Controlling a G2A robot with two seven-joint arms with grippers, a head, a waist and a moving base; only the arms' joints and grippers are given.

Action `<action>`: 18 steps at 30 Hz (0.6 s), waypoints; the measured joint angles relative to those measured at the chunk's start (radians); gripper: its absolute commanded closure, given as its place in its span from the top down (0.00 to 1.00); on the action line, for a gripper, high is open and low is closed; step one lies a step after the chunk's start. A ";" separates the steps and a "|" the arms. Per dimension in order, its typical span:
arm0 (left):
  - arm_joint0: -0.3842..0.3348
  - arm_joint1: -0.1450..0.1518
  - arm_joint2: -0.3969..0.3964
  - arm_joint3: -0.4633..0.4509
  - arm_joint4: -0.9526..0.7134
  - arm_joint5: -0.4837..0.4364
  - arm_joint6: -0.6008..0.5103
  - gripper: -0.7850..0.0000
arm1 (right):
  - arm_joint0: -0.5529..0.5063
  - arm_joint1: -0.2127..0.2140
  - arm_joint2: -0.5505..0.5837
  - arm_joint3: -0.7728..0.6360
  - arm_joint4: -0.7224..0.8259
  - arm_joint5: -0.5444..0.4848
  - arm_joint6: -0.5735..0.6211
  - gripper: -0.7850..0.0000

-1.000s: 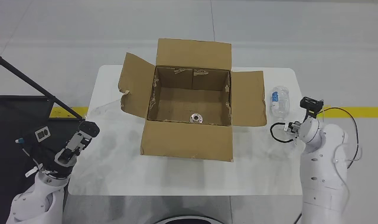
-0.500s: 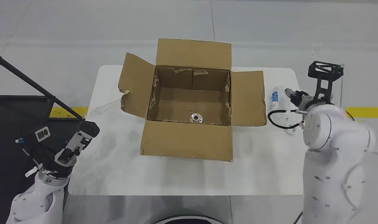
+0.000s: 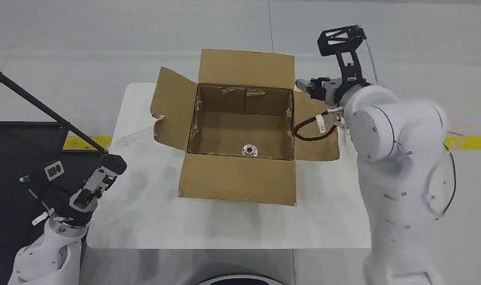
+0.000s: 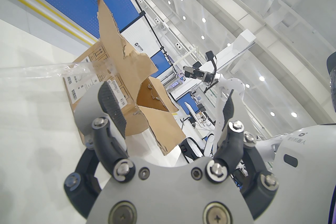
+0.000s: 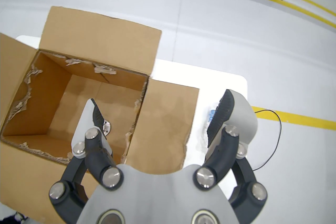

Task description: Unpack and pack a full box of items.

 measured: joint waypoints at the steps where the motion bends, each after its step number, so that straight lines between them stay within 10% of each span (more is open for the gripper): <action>1: 0.000 0.000 0.000 0.000 0.000 0.000 0.000 1.00 | 0.023 -0.002 -0.009 0.031 0.020 -0.005 0.007 1.00; 18: 0.000 0.000 0.000 0.000 0.000 0.000 0.000 1.00 | 0.326 -0.081 -0.252 0.663 0.362 -0.032 0.044 1.00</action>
